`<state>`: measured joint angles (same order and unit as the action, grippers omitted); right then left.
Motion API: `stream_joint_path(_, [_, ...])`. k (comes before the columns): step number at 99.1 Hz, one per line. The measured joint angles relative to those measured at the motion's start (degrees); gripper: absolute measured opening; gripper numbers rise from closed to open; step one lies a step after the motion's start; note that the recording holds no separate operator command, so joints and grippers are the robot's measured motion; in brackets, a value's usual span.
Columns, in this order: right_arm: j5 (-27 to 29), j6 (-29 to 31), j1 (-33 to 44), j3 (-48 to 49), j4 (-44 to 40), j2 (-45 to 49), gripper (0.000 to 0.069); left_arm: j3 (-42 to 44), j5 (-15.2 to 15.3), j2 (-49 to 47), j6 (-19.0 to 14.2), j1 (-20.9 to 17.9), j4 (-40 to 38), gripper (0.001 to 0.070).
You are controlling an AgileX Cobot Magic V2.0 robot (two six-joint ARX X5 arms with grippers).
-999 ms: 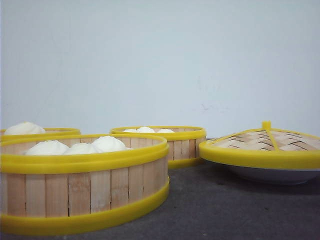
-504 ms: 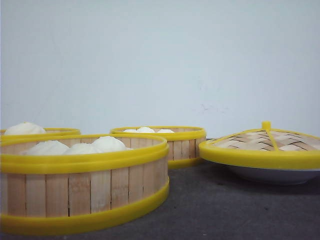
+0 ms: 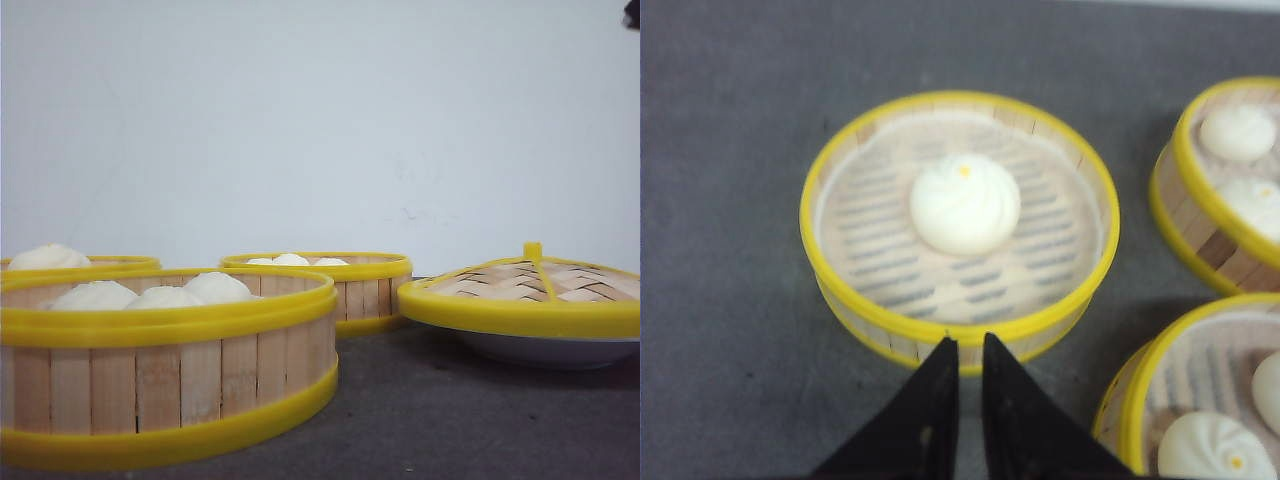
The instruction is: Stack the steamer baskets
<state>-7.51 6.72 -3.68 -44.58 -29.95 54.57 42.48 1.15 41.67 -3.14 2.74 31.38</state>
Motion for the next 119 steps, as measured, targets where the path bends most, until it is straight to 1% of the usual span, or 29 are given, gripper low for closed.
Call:
stream_joint_path(10, [0.0, -0.76, 0.0, 0.0, -0.2, 0.72, 0.0011, 0.0, 0.0, 0.72, 0.2, 0.0, 0.0, 0.0015])
stream_joint_path(15, [0.0, -0.98, 0.0, 0.0, -0.26, 0.74, 0.005, 0.0, 0.0, 0.92, 0.2, 0.0, 0.02, 0.0017])
stream_joint_path(18, [0.0, -0.98, 0.0, 0.0, -0.26, 0.74, 0.0104, 0.0, 0.02, 0.94, 0.2, 0.0, 0.02, 0.0032])
stream_joint_path(21, [0.0, -1.01, 0.0, 0.0, -0.26, 0.74, 0.0177, 0.0, 0.0, 0.94, 0.2, 0.0, 0.02, 0.0057])
stream_joint_path(26, [0.0, -0.98, 0.0, 0.0, -0.26, 0.74, 0.0324, 0.0, 0.0, 0.94, 0.2, 0.0, 0.0, 0.0148])
stream_joint_path(30, [0.0, -0.98, 0.0, 0.0, -0.26, 0.74, 0.044, 0.0, 0.0, 0.94, 0.2, 0.0, -0.02, 0.0241])
stream_joint_path(32, [0.0, -0.98, 0.0, 0.0, -0.26, 0.74, 0.0488, 0.0, 0.02, 0.94, 0.2, 0.0, -0.04, 0.029])
stream_joint_path(34, [0.0, -0.98, 0.0, 0.0, -0.26, 0.74, 0.0525, 0.0, 0.02, 0.94, 0.26, 0.0, -0.07, 0.0334])
stream_joint_path(37, [0.0, -0.98, 0.0, 0.0, -0.26, 0.74, 0.0564, 0.0, 0.0, 0.94, 0.39, 0.0, -0.17, 0.0388])
stream_joint_path(41, [-0.02, -0.96, 0.0, 0.0, -0.2, 0.74, 0.0594, 0.0, 0.0, 0.94, 0.44, 0.0, -0.31, 0.0431])
stream_joint_path(50, [-0.31, -0.9, -0.39, 0.0, 1.42, 0.87, 0.0619, 0.0, 0.02, 0.94, 0.44, 0.0, -0.37, 0.0468])
stream_joint_path(56, [-0.92, -0.59, -1.16, -0.15, 3.58, 1.51, 0.0623, 0.0, 0.0, 0.94, 0.44, 0.0, -0.63, 0.0471])
stream_joint_path(68, [-1.95, 0.2, -4.0, -3.26, 4.55, 5.79, 0.0623, 0.0, 0.0, 0.96, 0.44, 0.0, -1.22, 0.0471])
stream_joint_path(95, [-1.95, 1.05, -10.71, -17.05, 4.92, 24.02, 0.0623, 0.0, 0.0, 1.03, 0.44, 0.0, -1.99, 0.0471])
stream_joint_path(119, [-1.68, 1.03, -13.99, -31.63, 3.54, 42.23, 0.0623, 0.0, 0.0, 1.03, 0.44, 0.0, -1.81, 0.0471])
